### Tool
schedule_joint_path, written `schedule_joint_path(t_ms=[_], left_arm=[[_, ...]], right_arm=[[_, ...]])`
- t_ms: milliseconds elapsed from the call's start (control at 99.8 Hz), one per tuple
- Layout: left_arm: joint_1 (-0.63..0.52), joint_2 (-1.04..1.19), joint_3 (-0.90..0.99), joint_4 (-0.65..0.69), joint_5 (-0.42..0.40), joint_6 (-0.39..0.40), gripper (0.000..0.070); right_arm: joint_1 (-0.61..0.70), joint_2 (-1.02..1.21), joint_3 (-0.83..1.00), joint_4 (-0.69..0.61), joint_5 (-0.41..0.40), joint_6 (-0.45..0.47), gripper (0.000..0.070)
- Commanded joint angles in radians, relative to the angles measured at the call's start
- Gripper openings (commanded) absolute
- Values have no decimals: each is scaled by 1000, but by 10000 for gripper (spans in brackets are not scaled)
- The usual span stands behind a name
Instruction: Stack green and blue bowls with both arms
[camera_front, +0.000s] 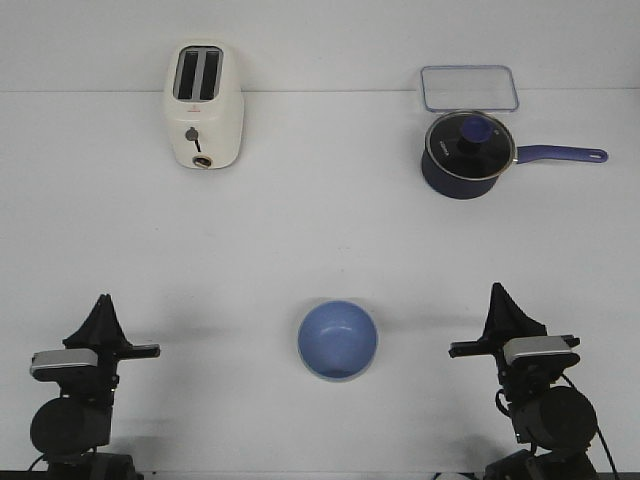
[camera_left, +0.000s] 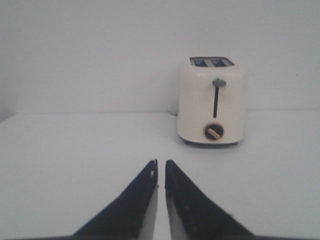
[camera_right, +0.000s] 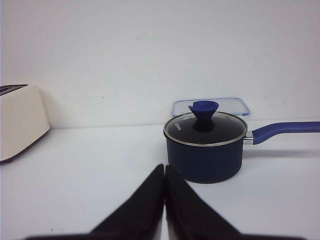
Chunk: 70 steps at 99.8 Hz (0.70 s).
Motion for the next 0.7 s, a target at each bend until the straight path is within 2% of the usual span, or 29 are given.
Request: schedule_joint_path(t_ms=[0,251,692], left_arm=[[21,-47,-60,19,49,3,15],[63,-109,-169,34,102,-39,15],[62,-109,-172,6,105,-43,15]], right_arm=[[4,3,0,11,4,-7,0],[4,3,0,11,4,-7,0],[4,3,0,11,4,-7,0]])
